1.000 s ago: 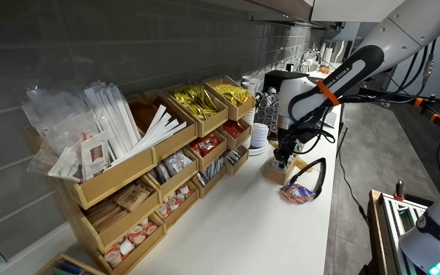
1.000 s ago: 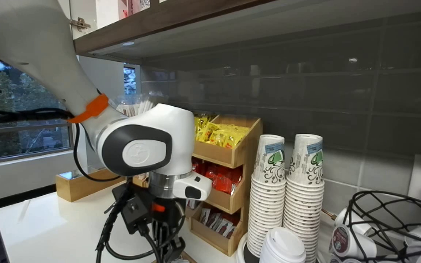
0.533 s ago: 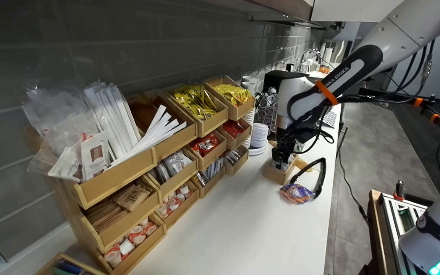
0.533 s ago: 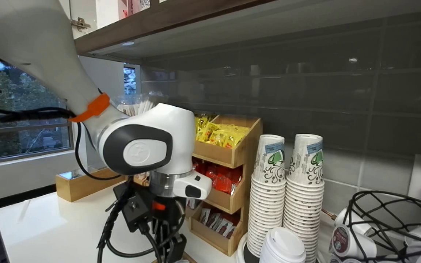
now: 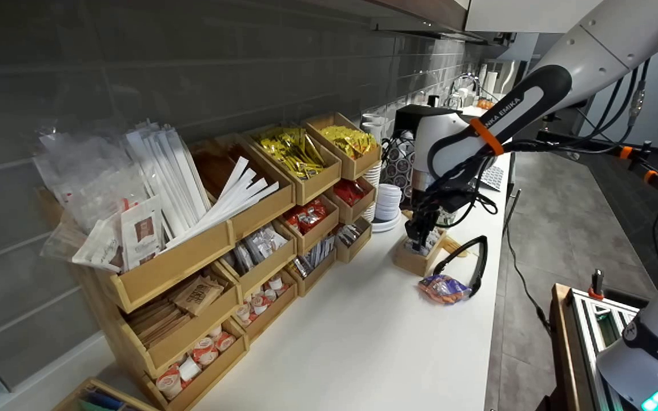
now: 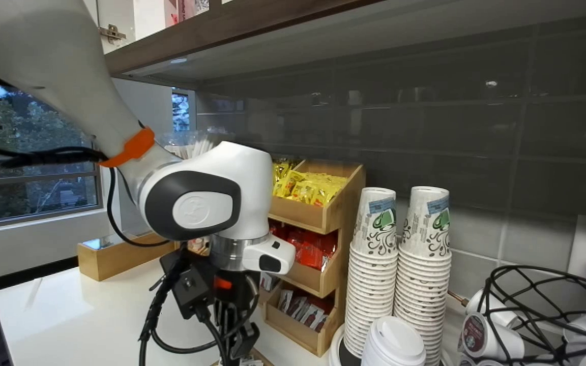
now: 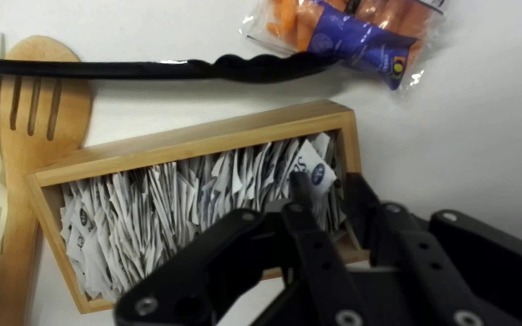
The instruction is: Remove one object from the box
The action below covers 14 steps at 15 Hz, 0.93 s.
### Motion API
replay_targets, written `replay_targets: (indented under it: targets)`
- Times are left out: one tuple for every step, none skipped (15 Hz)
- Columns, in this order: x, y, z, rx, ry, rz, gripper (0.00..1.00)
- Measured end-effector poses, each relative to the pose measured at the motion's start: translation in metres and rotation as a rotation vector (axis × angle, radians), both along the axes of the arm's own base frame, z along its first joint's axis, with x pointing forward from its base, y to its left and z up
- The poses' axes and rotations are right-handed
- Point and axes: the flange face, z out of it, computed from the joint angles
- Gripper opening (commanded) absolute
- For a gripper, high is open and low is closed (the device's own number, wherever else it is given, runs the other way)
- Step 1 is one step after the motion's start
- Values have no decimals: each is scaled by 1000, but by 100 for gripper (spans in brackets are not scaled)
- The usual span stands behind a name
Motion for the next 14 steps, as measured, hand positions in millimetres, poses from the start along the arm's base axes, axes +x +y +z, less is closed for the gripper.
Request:
replay_targets:
  targets:
    - [1, 0, 1, 1, -3, 1, 55]
    - [2, 0, 2, 1, -5, 2, 41]
    - [2, 0, 2, 2, -7, 3, 28]
    - [3, 1, 3, 2, -9, 5, 27]
    - [4, 1, 4, 2, -11, 6, 21]
    - [4, 1, 4, 3, -12, 7, 11]
    - [5, 1, 5, 3, -14, 9, 3]
    - [5, 1, 5, 3, -14, 10, 0]
    - [5, 1, 5, 3, -15, 12, 0]
    - [5, 1, 5, 3, -16, 14, 0]
    - [5, 1, 6, 3, -16, 15, 0]
    - [5, 1, 6, 3, -17, 16, 0]
    - [6, 1, 6, 3, -17, 16, 0]
    - [6, 1, 6, 3, -17, 16, 0]
